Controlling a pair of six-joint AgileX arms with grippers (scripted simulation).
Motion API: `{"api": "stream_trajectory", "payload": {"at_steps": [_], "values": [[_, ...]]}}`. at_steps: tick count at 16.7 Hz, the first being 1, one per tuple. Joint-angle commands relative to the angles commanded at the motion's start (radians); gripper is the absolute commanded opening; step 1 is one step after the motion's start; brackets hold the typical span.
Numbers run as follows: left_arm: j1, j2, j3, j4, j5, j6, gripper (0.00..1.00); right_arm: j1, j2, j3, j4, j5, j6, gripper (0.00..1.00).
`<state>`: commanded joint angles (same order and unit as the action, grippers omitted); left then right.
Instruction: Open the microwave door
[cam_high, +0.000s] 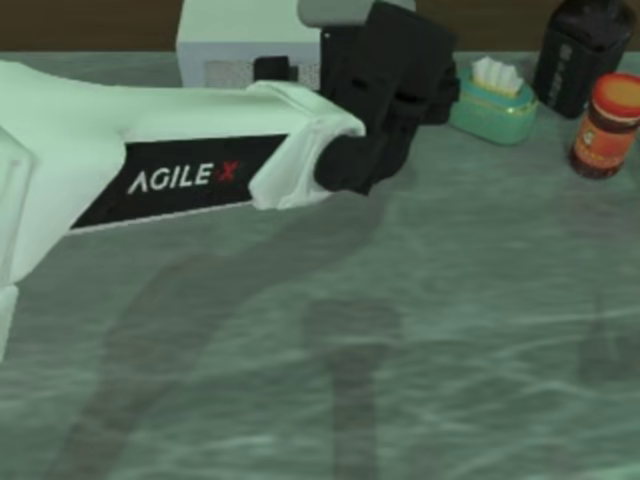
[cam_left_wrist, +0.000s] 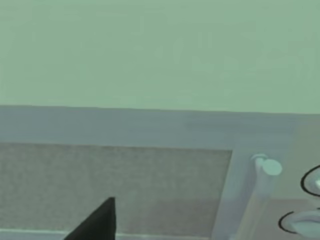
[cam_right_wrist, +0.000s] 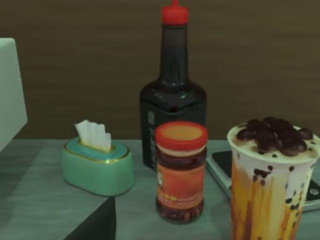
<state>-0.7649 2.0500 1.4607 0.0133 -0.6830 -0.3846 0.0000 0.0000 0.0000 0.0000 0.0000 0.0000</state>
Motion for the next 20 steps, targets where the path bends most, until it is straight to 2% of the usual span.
{"api": "stream_trajectory", "payload": {"at_steps": [6, 11, 20], "values": [[0.078, 0.181, 0.171, 0.042, 0.069, 0.053, 1.0, 0.0, 0.0, 0.0, 0.0, 0.0, 0.0, 1.0], [0.087, 0.2, 0.19, 0.046, 0.077, 0.059, 1.0, 0.0, 0.0, 0.0, 0.0, 0.0, 0.0, 1.0], [0.087, 0.2, 0.19, 0.046, 0.077, 0.059, 0.32, 0.0, 0.0, 0.0, 0.0, 0.0, 0.0, 1.0]]}}
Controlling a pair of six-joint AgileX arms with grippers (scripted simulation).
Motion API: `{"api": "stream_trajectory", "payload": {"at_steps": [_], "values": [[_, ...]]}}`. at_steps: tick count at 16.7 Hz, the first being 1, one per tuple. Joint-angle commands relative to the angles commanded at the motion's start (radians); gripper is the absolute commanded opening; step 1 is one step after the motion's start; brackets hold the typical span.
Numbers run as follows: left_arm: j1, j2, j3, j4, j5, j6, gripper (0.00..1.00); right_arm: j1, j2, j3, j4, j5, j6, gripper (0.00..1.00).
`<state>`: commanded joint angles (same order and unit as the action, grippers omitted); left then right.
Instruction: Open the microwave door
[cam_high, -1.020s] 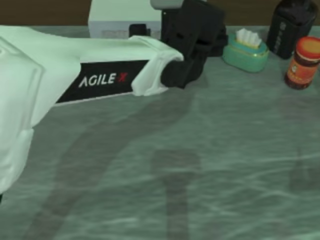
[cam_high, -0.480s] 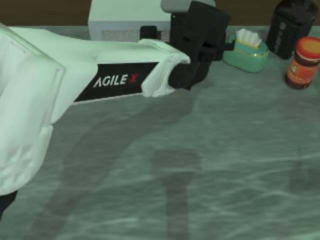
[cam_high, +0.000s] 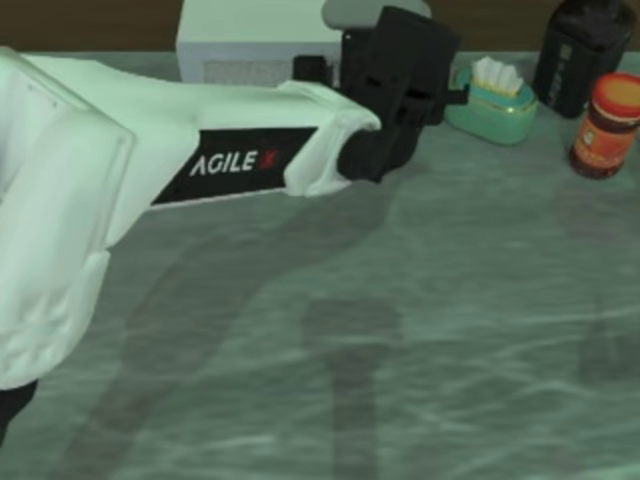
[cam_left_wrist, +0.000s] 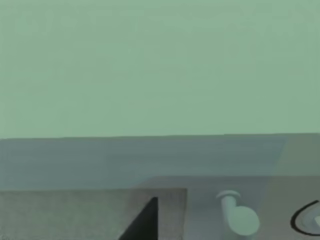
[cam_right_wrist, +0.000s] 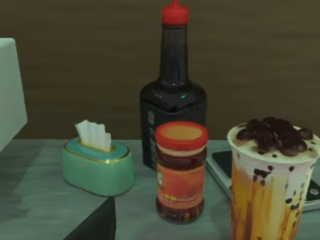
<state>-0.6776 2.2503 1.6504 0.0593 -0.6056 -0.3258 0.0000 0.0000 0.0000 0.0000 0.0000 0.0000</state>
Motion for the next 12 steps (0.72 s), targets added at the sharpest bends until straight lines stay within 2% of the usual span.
{"api": "stream_trajectory", "payload": {"at_steps": [4, 12], "values": [[0.0, 0.0, 0.0, 0.0, 0.0, 0.0, 0.02, 0.0, 0.0, 0.0, 0.0, 0.0, 0.0, 1.0], [0.0, 0.0, 0.0, 0.0, 0.0, 0.0, 0.0, 0.0, 0.0, 0.0, 0.0, 0.0, 0.0, 1.0]]}}
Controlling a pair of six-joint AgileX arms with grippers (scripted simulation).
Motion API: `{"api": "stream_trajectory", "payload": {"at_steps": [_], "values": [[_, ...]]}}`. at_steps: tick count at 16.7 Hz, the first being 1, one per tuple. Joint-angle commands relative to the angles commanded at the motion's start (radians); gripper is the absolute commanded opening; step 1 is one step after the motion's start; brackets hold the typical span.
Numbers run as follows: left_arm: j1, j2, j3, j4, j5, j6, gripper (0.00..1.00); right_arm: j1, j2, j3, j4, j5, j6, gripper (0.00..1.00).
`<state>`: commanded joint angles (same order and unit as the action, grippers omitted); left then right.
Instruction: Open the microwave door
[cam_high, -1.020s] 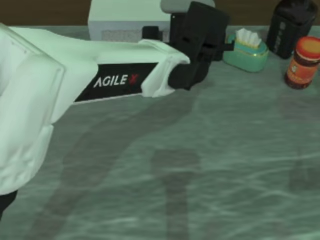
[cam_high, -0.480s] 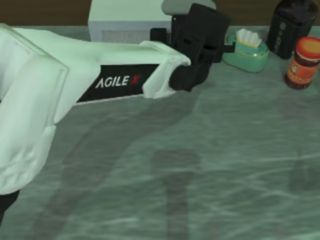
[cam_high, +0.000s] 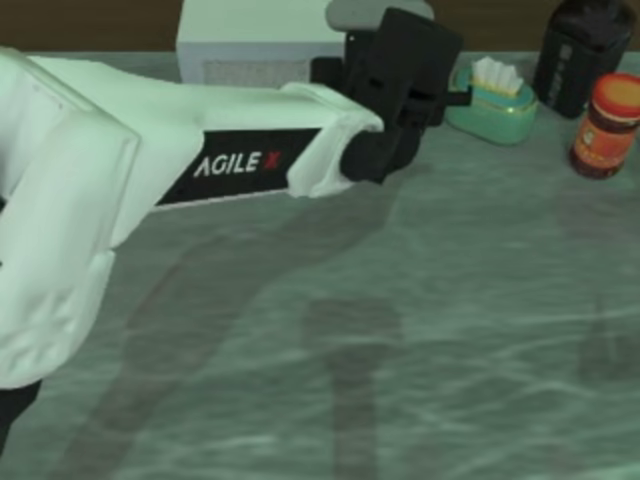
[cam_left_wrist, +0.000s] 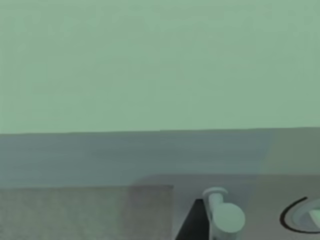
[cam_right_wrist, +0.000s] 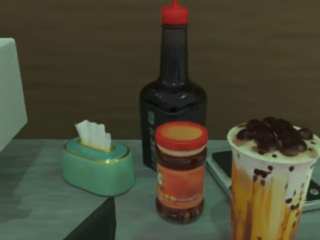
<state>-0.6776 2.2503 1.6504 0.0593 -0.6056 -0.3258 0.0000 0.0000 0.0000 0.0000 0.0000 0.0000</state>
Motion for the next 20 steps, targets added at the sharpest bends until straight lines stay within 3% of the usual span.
{"api": "stream_trajectory", "payload": {"at_steps": [1, 7, 16, 20], "values": [[-0.061, -0.022, -0.041, -0.002, 0.005, -0.002, 0.0, 0.0, 0.0, 0.0, 0.0, 0.0, 0.0, 1.0], [-0.05, 0.037, 0.103, -0.167, 0.046, -0.043, 0.0, 0.0, 0.0, 0.0, 0.0, 0.0, 0.0, 1.0], [0.009, 0.194, 0.595, -0.904, 0.222, -0.193, 0.0, 0.0, 0.0, 0.0, 0.0, 0.0, 0.0, 1.0], [0.033, 0.224, 0.742, -1.1, 0.287, -0.241, 0.0, 0.0, 0.0, 0.0, 0.0, 0.0, 0.0, 1.0]]}}
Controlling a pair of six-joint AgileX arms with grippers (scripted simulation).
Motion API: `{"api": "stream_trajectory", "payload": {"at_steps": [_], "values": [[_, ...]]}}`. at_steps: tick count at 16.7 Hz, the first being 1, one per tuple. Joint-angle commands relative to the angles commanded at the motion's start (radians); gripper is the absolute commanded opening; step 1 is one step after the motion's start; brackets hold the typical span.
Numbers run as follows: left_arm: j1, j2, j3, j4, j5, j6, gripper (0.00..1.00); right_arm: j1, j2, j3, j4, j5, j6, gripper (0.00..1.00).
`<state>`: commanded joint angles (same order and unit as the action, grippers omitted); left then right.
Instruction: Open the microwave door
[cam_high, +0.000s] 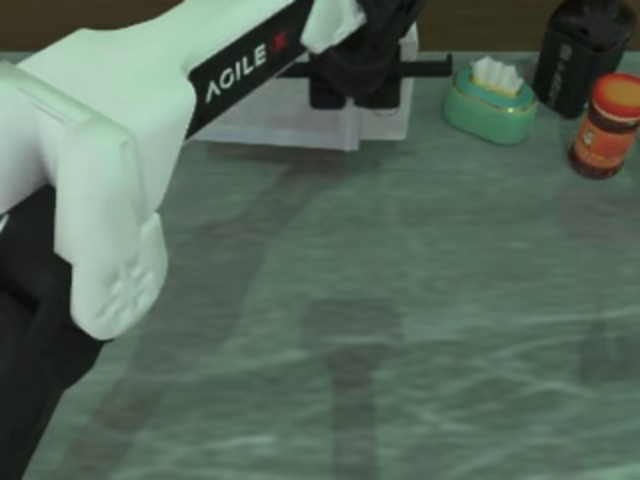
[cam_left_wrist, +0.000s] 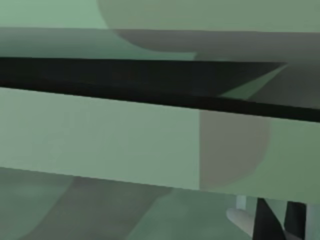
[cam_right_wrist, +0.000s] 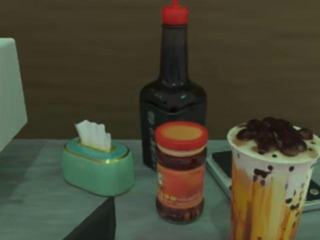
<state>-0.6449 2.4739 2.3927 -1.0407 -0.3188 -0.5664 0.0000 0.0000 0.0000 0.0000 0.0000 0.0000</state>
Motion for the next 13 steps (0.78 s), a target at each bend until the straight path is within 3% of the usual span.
{"api": "stream_trajectory", "payload": {"at_steps": [13], "values": [[0.006, 0.006, 0.031, -0.035, 0.014, -0.01, 0.0, 0.0, 0.0, 0.0, 0.0, 0.0, 0.0, 1.0]]}}
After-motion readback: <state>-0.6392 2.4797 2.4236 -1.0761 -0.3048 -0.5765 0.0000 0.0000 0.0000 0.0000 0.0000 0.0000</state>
